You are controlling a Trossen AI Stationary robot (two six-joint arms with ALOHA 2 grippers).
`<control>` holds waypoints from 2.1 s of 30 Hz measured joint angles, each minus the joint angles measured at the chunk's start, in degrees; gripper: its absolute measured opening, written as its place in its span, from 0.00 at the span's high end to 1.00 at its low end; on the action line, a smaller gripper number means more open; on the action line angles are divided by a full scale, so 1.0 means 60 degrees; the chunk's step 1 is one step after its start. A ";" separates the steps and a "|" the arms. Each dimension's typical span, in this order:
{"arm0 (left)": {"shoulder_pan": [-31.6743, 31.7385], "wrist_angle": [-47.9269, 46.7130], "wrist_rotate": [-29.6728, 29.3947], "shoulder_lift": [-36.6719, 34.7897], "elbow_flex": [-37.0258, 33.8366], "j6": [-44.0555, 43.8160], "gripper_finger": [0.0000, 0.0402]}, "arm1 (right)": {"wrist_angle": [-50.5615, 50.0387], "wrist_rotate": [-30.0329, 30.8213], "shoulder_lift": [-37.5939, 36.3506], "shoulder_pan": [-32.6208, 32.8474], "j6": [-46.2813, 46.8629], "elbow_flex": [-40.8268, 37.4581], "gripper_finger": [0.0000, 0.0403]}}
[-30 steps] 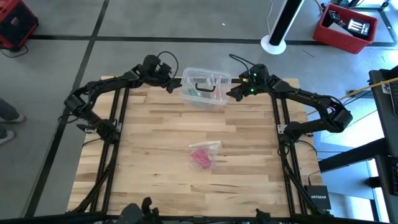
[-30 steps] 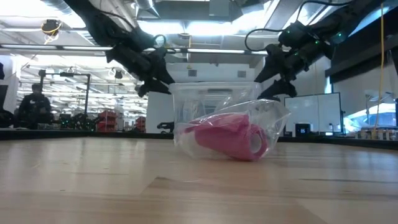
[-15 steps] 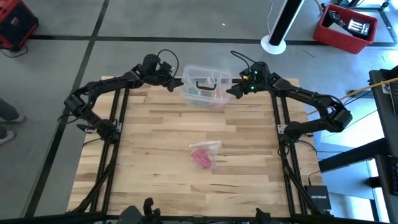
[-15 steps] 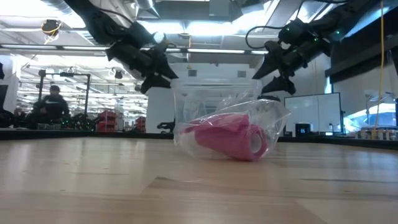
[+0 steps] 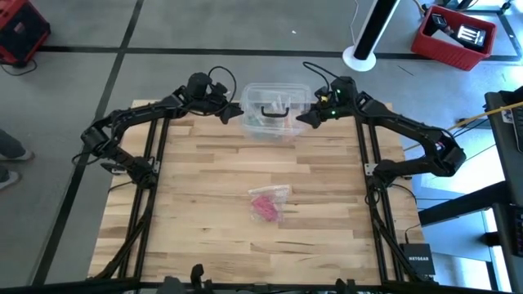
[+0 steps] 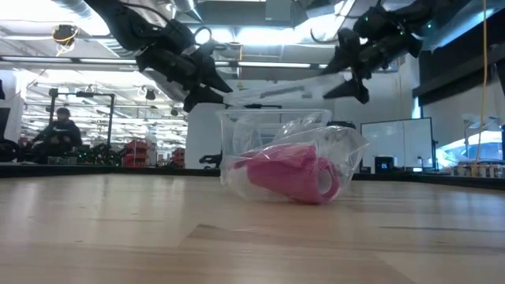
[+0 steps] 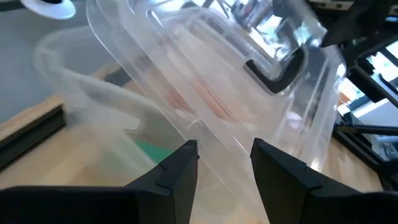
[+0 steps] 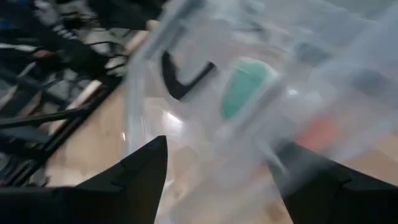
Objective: Roll bandage
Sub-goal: Open the transparent container
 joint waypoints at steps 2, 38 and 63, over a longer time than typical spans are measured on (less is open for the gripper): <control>-0.0068 0.0037 0.0011 0.0000 0.0000 0.0020 0.65 | 0.0274 -0.0100 -0.0122 0.0203 0.0000 0.0000 0.33; -0.2539 -0.4160 -0.3333 -0.5375 0.0007 0.1222 0.65 | -0.4509 0.5165 -0.2538 0.7313 -0.1243 0.2807 0.93; -0.6773 -0.3974 -0.5921 -0.3522 0.0004 0.0978 0.65 | -1.0513 0.8921 0.1195 1.3556 0.4851 0.1139 0.77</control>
